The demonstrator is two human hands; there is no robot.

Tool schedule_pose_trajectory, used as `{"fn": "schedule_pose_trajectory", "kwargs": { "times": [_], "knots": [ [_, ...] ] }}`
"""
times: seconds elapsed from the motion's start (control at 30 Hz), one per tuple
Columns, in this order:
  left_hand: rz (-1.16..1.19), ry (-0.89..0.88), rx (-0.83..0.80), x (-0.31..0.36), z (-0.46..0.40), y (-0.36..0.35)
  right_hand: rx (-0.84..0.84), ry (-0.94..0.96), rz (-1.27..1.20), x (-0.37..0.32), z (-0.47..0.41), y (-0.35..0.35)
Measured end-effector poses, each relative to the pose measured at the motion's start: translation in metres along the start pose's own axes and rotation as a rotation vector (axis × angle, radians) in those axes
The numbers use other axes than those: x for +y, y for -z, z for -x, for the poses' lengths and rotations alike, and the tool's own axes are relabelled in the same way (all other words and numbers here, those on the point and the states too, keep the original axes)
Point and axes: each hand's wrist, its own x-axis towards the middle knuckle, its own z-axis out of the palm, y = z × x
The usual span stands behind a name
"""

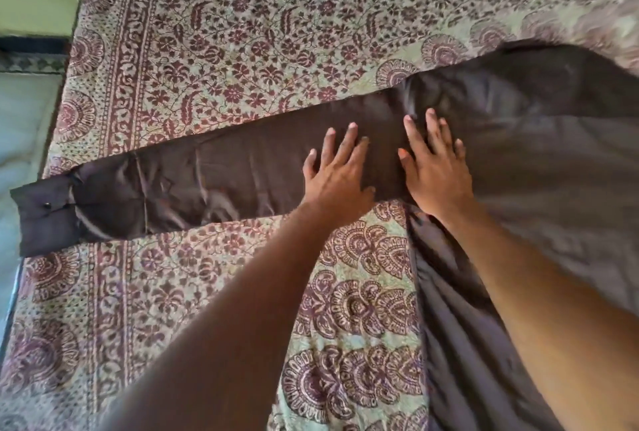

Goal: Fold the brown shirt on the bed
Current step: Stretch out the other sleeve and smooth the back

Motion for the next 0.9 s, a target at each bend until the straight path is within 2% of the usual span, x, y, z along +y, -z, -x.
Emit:
{"fn": "schedule_pose_trajectory", "kwargs": {
  "times": [0.07, 0.13, 0.23, 0.3, 0.37, 0.43, 0.5, 0.63, 0.8, 0.87, 0.9],
  "knots": [
    [-0.031, 0.07, -0.073, 0.006, -0.011, -0.012, -0.004, -0.141, -0.003, 0.036, 0.012, -0.002],
    [-0.039, 0.138, -0.134, 0.013, -0.018, -0.014, 0.025, -0.379, -0.081, 0.063, 0.028, -0.001],
    [0.021, 0.252, -0.177, 0.034, -0.031, -0.005, 0.044, -0.629, -0.186, 0.064, 0.04, -0.001],
    [0.018, 0.247, -0.125, 0.053, -0.046, 0.001, 0.143, -0.607, -0.215, 0.05, 0.026, 0.004],
    [-0.035, 0.131, -0.081, 0.064, -0.061, -0.004, 0.224, -0.348, -0.205, 0.033, -0.002, 0.008],
    [-0.084, 0.095, -0.11, 0.064, -0.07, -0.012, 0.167, -0.031, -0.175, 0.022, -0.03, 0.006],
    [-0.113, 0.125, -0.139, 0.061, -0.075, -0.019, 0.08, 0.055, -0.102, 0.032, -0.042, -0.001],
    [-0.141, 0.143, -0.218, 0.063, -0.079, -0.014, 0.124, -0.166, -0.045, 0.091, 0.009, -0.005],
    [-0.169, 0.184, -0.302, 0.073, -0.082, -0.01, 0.093, -0.602, -0.068, 0.146, 0.073, -0.001],
    [-0.179, 0.189, -0.297, 0.074, -0.082, -0.011, 0.131, -0.626, -0.089, 0.137, 0.057, -0.001],
    [-0.186, 0.192, -0.295, 0.074, -0.082, -0.01, 0.155, -0.549, -0.089, 0.128, 0.042, 0.0]
  ]
}}
